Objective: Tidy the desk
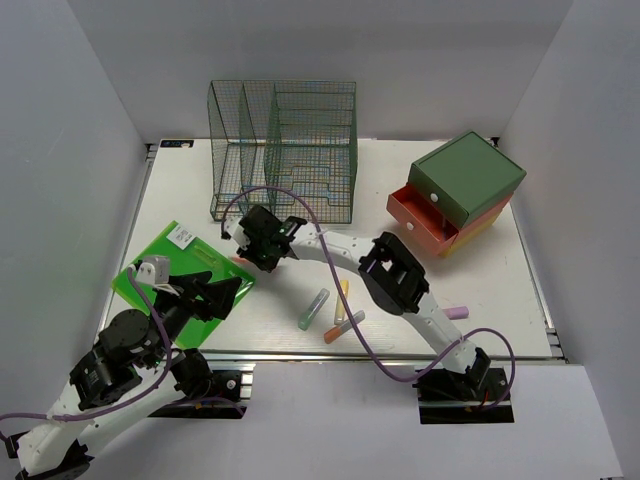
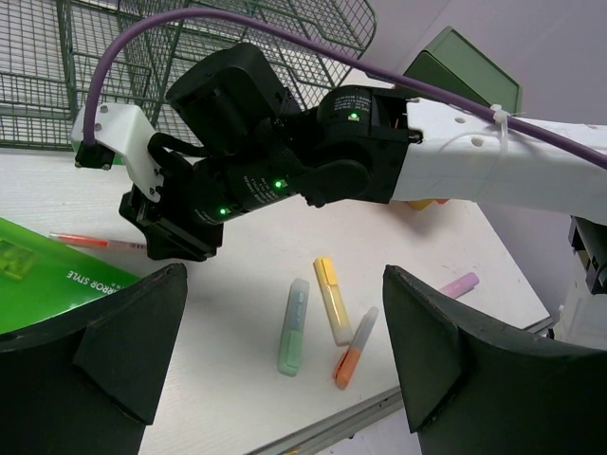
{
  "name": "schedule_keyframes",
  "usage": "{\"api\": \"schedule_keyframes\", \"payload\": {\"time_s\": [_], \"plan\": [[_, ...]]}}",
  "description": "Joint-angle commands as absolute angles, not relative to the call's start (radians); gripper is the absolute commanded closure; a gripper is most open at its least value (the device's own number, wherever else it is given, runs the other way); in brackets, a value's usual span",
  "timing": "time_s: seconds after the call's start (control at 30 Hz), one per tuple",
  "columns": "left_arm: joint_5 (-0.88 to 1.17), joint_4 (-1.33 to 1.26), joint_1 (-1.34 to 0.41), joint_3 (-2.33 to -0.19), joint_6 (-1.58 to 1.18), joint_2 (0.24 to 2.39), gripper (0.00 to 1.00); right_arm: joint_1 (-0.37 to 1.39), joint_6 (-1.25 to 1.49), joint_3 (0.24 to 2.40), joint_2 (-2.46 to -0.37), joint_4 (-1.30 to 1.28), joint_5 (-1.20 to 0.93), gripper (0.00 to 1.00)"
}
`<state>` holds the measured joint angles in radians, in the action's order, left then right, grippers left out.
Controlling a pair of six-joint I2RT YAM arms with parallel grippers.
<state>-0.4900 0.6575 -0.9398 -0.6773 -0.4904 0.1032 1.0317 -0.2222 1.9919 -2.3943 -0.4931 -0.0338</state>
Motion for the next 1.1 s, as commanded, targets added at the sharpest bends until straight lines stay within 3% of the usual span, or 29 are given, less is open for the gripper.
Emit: {"api": "schedule_keyframes", "payload": {"time_s": [0.0,0.2,0.47,0.67,0.93,1.07], "plan": [[-0.485,0.649,-0.943,-0.669,-0.489,0.101,0.06,1.04,-0.227,1.95,-2.436,-0.486,0.029,0.75],[-0.482,0.647,-0.943,-0.667,-0.491,0.089,0.06,1.029,-0.229,1.862,-2.378,-0.465,0.06,1.0],[-0.48,0.65,-0.943,-0.667,-0.494,0.083,0.06,0.993,-0.31,1.824,-2.195,-0.554,-0.036,1.0],[-0.465,0.643,-0.943,-0.664,-0.489,0.075,0.06,0.951,-0.391,1.704,-1.883,-0.649,-0.149,1.0],[-0.454,0.643,-0.943,-0.663,-0.485,0.095,0.06,0.852,-0.494,1.349,-1.438,-0.627,-0.088,1.0],[-0.449,0.643,-0.943,-0.664,-0.483,0.115,0.06,0.766,-0.518,1.183,-1.213,-0.589,0.048,1.0]]}}
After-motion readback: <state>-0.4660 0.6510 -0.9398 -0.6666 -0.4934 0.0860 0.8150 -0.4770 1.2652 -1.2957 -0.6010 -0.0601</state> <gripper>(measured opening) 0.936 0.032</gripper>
